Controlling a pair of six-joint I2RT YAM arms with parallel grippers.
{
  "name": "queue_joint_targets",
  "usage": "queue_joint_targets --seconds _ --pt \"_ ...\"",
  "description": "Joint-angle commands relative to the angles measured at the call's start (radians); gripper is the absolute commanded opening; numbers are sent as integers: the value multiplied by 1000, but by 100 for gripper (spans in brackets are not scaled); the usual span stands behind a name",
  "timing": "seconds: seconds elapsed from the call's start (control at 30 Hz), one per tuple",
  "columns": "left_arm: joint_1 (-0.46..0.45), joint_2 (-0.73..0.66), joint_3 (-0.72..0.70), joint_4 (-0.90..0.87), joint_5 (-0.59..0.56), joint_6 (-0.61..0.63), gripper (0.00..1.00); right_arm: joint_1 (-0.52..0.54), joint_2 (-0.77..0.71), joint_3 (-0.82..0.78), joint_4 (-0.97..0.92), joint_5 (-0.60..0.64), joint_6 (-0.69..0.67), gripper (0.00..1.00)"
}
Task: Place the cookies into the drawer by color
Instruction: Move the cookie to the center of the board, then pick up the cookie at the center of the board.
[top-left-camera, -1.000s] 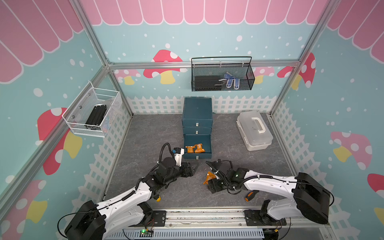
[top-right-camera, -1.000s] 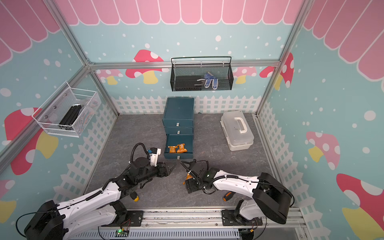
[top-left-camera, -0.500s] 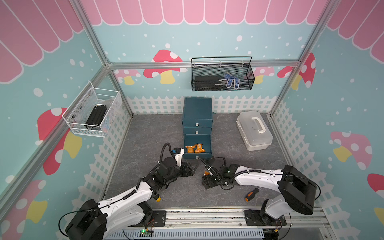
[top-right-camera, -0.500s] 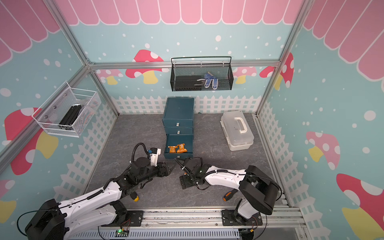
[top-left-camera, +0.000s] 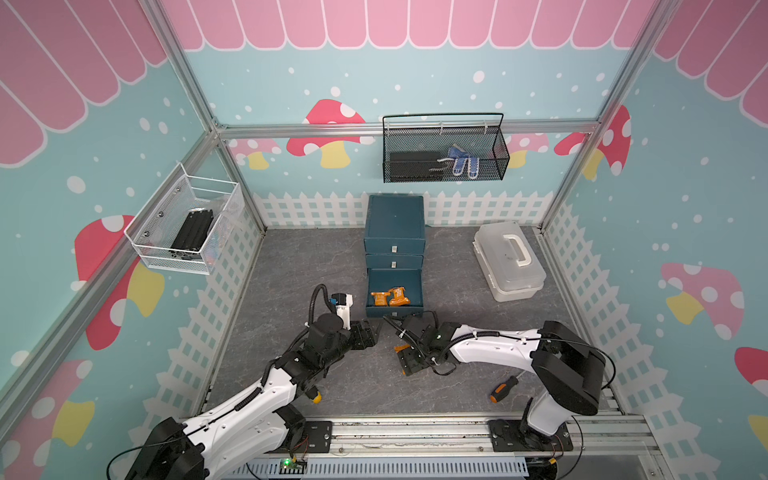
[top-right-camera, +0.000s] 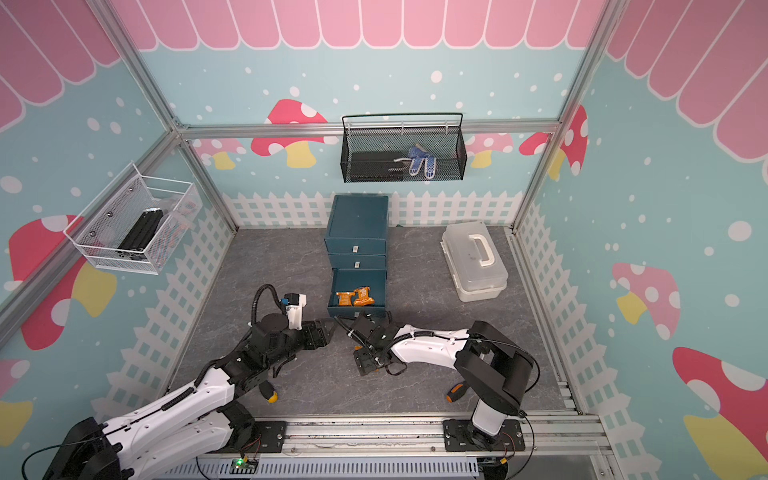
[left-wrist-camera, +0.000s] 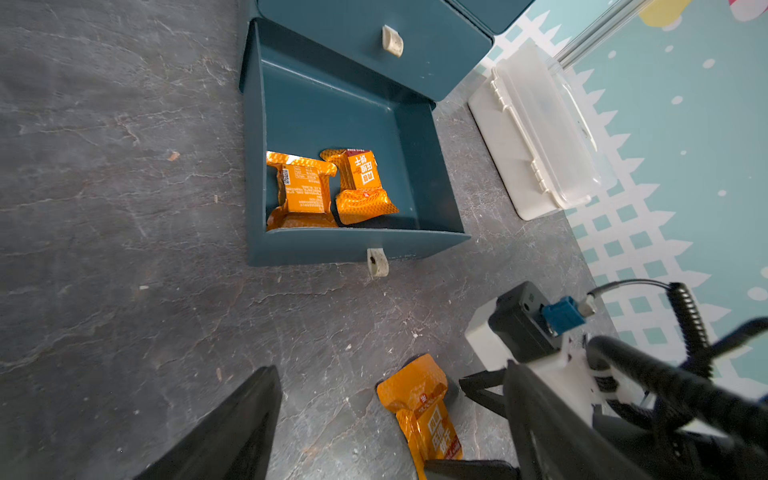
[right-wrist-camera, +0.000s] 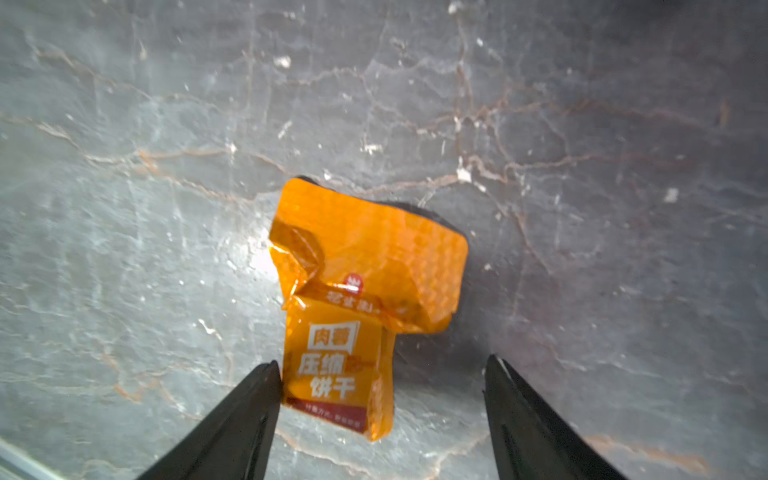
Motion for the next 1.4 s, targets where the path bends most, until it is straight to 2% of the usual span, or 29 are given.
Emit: queue_joint_targets --seconds 0.0,0.27,0.5,0.6,0.87,0.97,1.1,1.37 --pt "6 -1 -10 -7 -9 15 87 25 7 40 -53 62 22 79" --pt "31 -2 -20 -12 -2 18 87 49 54 77 -18 33 17 79" --pt "35 -53 -35 -19 0 22 87 51 61 70 -11 65 47 70" --pt "36 -68 -33 -40 -19 28 87 51 89 86 -24 68 41 70" --pt "38 -60 -38 -25 -14 25 87 55 115 99 -66 84 42 57" --pt "39 -46 -38 -12 -10 23 87 55 112 98 -57 105 38 55" --pt "39 -25 -39 -3 -9 23 87 55 130 119 -44 79 18 50" --pt "38 6 -43 50 53 7 87 50 119 127 -20 89 8 39"
